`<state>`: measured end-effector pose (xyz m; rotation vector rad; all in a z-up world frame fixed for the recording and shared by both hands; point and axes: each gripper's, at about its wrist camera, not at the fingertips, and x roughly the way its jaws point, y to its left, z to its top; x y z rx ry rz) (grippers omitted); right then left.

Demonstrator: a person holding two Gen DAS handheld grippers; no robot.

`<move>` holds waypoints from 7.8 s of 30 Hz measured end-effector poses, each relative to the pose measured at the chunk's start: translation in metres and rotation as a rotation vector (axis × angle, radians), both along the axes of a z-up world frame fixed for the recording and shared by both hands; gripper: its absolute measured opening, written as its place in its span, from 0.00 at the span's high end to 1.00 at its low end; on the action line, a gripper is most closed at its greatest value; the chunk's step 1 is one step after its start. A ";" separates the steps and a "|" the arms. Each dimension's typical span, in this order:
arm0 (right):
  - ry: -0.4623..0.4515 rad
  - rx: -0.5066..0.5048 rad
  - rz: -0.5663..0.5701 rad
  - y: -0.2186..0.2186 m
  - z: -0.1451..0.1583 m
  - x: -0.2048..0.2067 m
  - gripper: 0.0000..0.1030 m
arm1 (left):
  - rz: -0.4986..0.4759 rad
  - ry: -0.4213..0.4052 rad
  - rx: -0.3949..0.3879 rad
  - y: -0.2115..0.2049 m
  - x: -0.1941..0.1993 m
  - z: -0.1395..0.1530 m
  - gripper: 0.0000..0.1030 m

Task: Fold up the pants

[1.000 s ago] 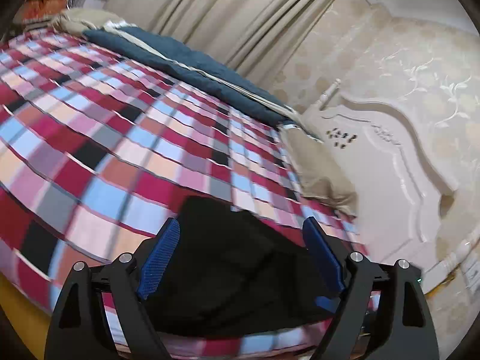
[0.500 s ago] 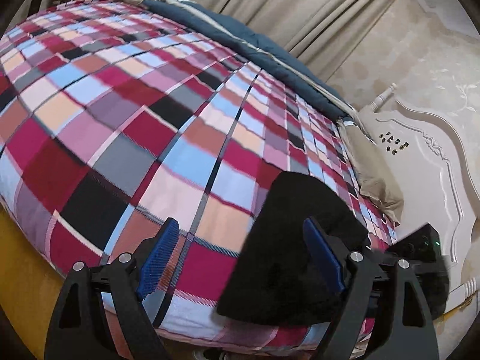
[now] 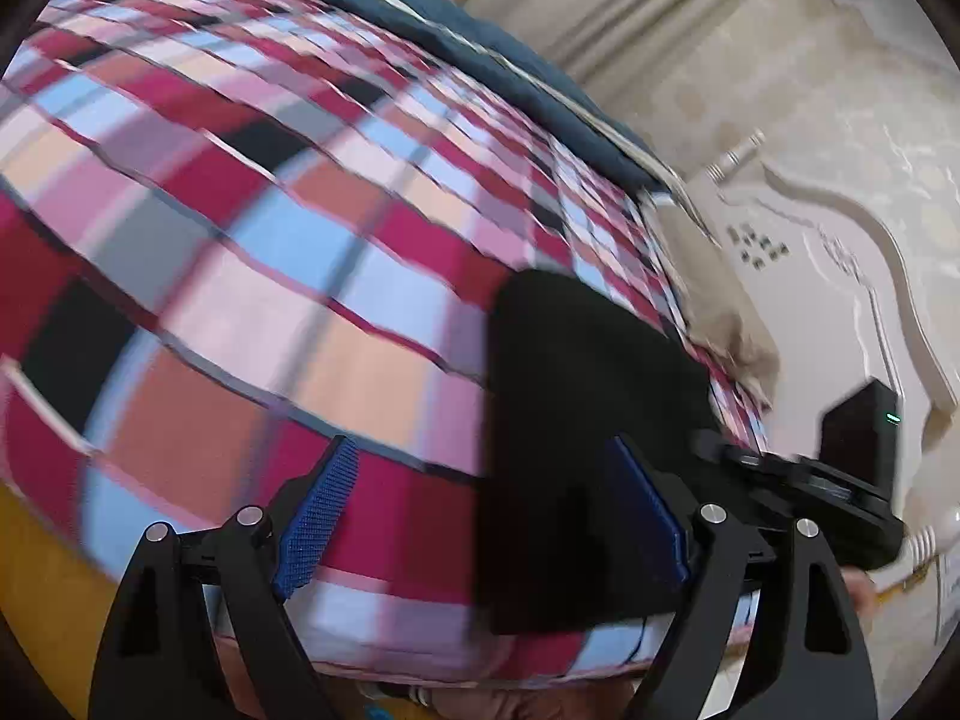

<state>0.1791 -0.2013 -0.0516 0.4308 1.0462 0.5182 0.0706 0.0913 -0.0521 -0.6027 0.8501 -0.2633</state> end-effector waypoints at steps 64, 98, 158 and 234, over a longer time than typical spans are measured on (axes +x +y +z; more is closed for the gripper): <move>-0.171 -0.066 -0.297 -0.216 0.074 -0.073 0.94 | -0.214 0.030 -0.111 -0.100 0.015 -0.003 0.14; -0.055 -0.260 -0.321 -0.246 -0.001 -0.098 0.52 | -0.314 0.116 -0.052 -0.166 0.023 -0.031 0.14; 0.041 0.215 -0.357 -0.296 -0.059 -0.097 0.56 | -0.400 0.136 -0.118 -0.194 0.043 -0.040 0.57; 0.037 0.290 -0.155 -0.128 -0.066 0.030 0.65 | -0.205 0.053 -0.042 -0.009 0.097 -0.032 0.71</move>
